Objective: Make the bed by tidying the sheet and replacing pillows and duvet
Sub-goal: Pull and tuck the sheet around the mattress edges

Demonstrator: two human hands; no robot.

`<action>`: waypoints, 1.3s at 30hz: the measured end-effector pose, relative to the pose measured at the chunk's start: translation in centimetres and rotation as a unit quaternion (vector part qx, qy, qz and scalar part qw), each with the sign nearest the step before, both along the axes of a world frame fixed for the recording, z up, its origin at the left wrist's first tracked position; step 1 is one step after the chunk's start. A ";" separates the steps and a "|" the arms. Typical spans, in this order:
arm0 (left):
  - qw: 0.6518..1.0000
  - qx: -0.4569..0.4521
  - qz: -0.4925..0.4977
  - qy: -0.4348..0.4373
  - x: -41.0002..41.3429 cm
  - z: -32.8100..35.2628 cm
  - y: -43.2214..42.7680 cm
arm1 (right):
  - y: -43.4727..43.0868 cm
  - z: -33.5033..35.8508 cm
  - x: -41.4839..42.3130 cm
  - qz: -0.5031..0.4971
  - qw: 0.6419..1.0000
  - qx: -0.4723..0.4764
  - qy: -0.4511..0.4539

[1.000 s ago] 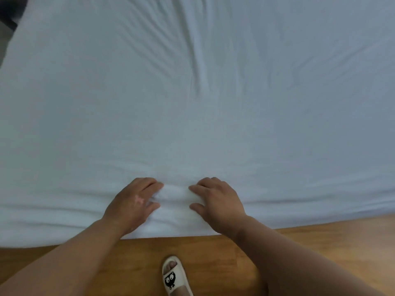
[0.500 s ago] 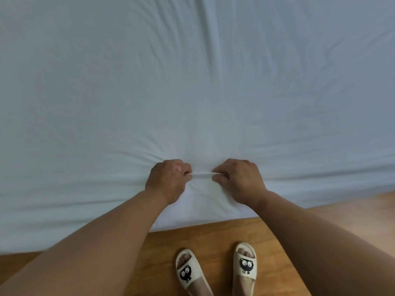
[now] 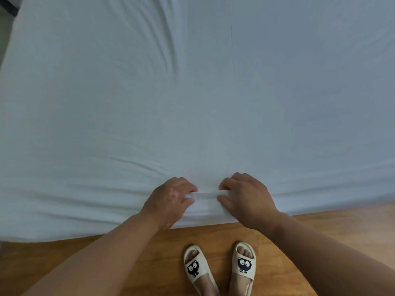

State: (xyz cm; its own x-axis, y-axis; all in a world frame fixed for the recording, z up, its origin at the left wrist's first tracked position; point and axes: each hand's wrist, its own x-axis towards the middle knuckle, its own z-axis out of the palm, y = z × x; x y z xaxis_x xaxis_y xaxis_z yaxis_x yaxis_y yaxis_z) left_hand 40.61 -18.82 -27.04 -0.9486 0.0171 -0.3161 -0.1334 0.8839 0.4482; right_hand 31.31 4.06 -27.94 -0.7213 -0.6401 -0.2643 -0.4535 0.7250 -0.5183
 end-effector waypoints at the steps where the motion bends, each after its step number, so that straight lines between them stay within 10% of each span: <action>1: 0.999 -0.023 -0.018 0.017 1.0 -0.1 -1.3 | -0.5 0.2 0.3 0.007 1.000 -0.005 0.002; 7: 0.984 -0.149 -0.011 0.101 5.4 -0.1 -11.1 | -9.3 -0.3 3.3 0.052 0.996 -0.074 0.012; 29: 0.999 -0.017 0.031 -0.003 5.1 1.0 -12.8 | -15.5 0.5 9.7 -0.120 0.993 -0.003 0.011; 39: 0.990 -0.103 0.023 0.090 11.6 0.9 -24.9 | -25.4 0.6 12.9 0.002 0.999 -0.026 0.019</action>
